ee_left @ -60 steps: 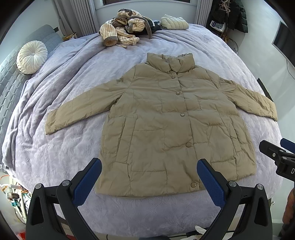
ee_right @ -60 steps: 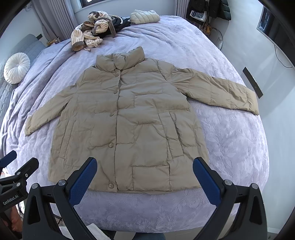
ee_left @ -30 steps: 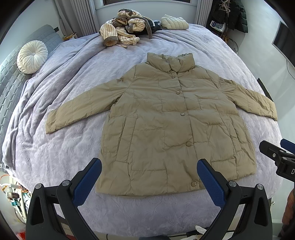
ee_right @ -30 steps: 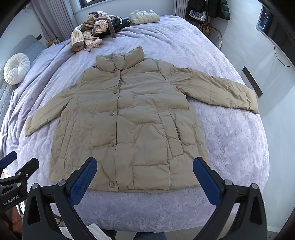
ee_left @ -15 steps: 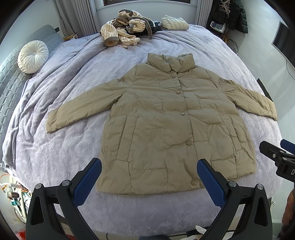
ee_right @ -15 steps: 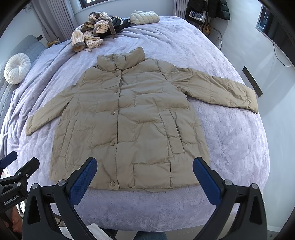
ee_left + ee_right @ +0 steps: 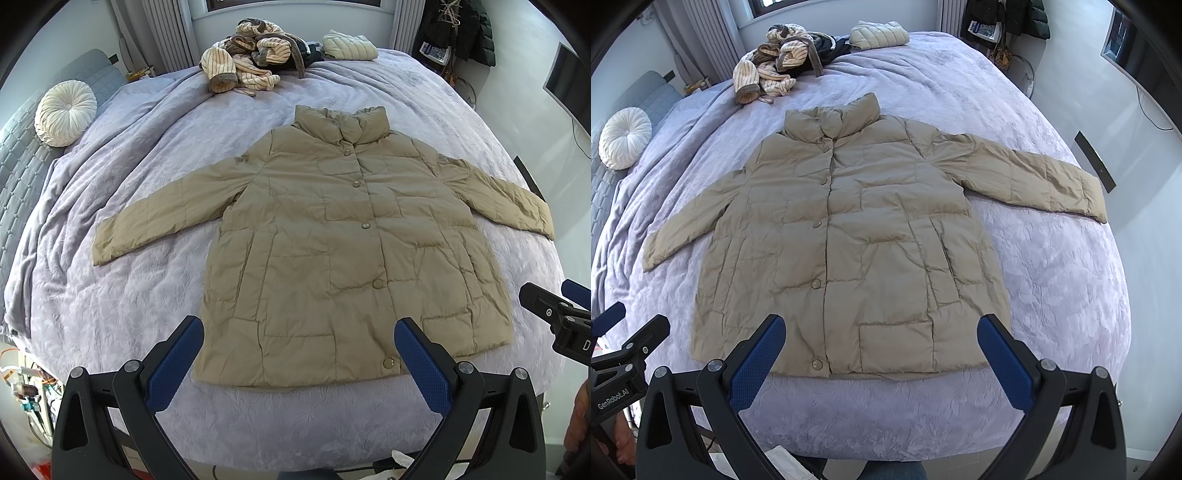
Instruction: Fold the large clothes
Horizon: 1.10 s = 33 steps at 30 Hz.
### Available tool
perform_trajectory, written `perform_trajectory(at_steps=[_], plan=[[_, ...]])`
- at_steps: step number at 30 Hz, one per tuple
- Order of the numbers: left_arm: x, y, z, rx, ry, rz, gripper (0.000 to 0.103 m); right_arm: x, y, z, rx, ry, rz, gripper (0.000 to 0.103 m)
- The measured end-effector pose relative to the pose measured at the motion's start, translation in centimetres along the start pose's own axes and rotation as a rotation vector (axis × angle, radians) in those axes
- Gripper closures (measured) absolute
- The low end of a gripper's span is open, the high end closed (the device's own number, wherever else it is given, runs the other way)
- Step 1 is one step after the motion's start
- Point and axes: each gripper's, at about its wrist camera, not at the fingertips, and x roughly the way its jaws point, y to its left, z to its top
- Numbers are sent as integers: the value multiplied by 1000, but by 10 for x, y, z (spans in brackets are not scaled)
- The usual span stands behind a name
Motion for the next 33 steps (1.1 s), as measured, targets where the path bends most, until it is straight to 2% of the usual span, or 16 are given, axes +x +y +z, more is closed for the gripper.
perform_trajectory(at_steps=[25, 27, 33], plan=[[-4, 2, -3, -6, 8, -2, 0, 3, 4, -5, 1, 5, 1, 0], [-4, 5, -12, 15, 4, 55, 0, 5, 6, -6, -1, 7, 3, 0], [6, 16, -10, 5, 22, 57, 0, 10, 12, 0, -6, 25, 8, 0]])
